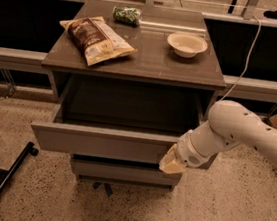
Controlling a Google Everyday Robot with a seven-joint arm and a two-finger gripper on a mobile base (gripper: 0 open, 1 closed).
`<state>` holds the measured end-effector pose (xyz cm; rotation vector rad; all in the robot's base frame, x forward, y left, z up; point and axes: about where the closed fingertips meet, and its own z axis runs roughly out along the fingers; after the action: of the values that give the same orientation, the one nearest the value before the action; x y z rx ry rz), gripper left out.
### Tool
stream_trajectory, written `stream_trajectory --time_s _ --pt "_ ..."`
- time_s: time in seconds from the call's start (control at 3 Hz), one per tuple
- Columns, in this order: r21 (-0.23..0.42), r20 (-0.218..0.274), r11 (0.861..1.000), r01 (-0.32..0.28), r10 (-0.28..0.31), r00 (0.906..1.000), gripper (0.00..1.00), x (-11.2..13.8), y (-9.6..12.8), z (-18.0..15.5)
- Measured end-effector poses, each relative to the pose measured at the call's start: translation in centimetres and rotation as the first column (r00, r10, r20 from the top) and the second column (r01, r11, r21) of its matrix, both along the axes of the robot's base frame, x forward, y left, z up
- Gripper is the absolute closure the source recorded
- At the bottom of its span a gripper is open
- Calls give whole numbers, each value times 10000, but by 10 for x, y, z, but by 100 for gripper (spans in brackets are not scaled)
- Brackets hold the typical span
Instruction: Close top drawer
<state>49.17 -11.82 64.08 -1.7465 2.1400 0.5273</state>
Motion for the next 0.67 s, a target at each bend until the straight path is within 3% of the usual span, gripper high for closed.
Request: stream_trajectory --time_s 0.33,0.67 --pt "509 843 9979 -410 366 9958 100 39 7 -6" --pt "541 929 9980 -341 290 9953 100 41 7 -6"
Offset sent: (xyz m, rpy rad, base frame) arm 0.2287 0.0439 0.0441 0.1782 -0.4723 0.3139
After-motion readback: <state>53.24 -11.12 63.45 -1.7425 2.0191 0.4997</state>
